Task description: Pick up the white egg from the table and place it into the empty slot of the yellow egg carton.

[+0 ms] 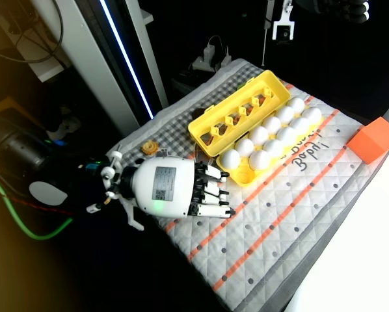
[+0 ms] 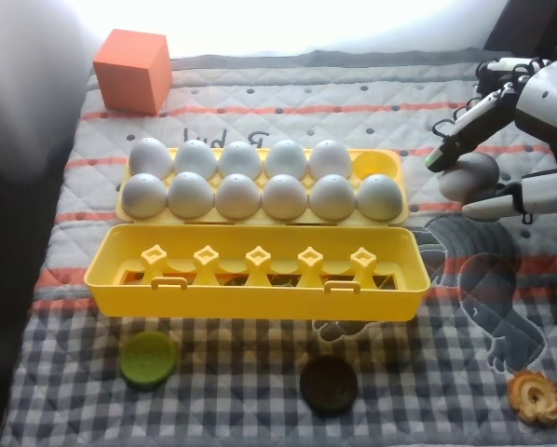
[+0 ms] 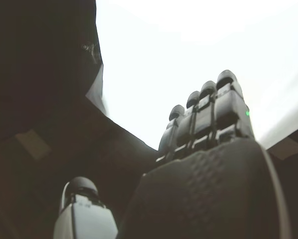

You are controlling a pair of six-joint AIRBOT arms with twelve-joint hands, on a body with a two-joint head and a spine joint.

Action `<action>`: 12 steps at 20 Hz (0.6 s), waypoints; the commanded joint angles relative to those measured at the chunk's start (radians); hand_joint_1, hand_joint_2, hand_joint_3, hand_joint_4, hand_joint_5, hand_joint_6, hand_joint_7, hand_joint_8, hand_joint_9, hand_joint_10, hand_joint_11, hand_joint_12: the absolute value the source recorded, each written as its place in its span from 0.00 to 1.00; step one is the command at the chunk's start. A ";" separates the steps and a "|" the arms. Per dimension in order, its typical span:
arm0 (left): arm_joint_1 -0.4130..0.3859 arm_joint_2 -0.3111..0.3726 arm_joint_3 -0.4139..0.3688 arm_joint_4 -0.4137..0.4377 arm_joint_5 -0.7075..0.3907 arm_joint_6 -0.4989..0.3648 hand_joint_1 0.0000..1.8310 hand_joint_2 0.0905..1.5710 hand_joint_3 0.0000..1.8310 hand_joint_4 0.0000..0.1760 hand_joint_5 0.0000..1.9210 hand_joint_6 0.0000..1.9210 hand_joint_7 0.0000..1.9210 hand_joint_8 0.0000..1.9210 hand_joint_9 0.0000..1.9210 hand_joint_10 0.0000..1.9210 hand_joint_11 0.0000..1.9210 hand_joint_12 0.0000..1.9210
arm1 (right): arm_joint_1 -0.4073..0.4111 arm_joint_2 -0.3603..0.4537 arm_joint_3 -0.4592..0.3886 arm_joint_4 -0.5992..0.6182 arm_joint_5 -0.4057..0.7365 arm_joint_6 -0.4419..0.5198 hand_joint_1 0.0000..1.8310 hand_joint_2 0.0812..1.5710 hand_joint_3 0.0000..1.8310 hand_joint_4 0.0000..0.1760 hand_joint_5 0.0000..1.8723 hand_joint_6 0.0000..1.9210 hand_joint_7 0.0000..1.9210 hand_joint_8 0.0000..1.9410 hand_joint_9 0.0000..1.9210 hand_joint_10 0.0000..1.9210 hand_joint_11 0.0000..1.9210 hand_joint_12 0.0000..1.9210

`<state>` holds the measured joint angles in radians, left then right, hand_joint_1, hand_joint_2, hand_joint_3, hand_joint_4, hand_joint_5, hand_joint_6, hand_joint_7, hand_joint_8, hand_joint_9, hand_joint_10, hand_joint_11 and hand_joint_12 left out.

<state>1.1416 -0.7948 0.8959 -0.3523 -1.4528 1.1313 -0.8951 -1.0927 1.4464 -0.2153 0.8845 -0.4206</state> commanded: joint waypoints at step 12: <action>-0.001 0.003 -0.001 0.005 -0.128 -0.008 0.00 0.40 0.00 0.41 0.00 0.00 0.00 0.00 0.00 0.00 0.00 0.00 | 0.049 -0.042 0.035 0.056 0.155 0.024 0.57 0.66 0.00 1.00 0.58 0.42 0.56 0.00 0.46 0.07 0.14 0.62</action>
<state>1.1416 -0.7948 0.8951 -0.3531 -1.4532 1.1309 -0.8642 -1.1332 1.4788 -0.1993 0.9241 -0.4004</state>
